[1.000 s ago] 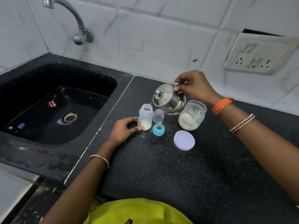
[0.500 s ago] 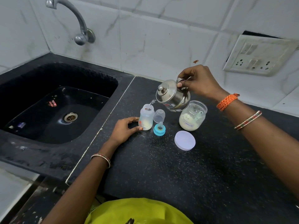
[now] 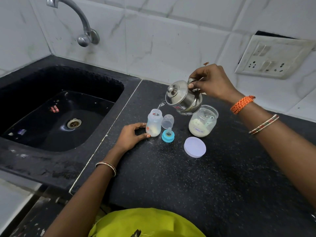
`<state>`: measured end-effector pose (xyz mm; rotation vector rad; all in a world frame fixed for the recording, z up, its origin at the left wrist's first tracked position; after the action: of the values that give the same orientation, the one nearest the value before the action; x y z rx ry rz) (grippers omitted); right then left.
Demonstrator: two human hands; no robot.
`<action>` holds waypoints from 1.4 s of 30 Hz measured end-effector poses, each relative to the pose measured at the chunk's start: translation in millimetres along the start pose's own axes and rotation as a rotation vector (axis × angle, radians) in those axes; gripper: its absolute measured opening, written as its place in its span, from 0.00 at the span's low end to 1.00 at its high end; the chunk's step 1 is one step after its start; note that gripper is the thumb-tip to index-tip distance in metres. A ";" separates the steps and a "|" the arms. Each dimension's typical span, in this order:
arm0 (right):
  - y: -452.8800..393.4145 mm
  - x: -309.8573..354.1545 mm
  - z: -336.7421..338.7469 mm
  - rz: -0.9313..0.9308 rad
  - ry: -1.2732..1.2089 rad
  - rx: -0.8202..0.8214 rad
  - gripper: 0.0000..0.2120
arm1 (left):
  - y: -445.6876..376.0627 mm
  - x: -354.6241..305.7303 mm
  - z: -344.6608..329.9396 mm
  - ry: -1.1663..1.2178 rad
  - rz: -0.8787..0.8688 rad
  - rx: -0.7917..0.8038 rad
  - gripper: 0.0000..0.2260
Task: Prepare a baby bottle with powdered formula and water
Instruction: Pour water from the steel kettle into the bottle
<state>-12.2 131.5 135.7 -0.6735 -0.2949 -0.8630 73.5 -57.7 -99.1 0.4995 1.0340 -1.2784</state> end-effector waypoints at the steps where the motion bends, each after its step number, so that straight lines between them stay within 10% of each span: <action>1: 0.1 1.0 0.5 0.001 0.001 -0.002 0.05 | -0.2 0.1 0.0 0.001 -0.001 0.000 0.22; 42: -8.7 -0.4 19.1 0.036 0.015 -0.074 0.05 | 2.0 -1.5 -0.4 -0.046 0.017 0.004 0.20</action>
<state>-18.7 140.2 153.7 -0.7386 -0.2376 -0.8471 75.2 -56.1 -98.6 0.4793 0.9872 -1.2716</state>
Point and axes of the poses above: each hand's wrist, its own y-axis away from the middle knuckle, its own z-axis out of the back of the hand, x = y × z, the point moved 10 cm from there along -y, towards the middle knuckle, and after that the axes turned 7 degrees about -x, right-handed, at the moved point
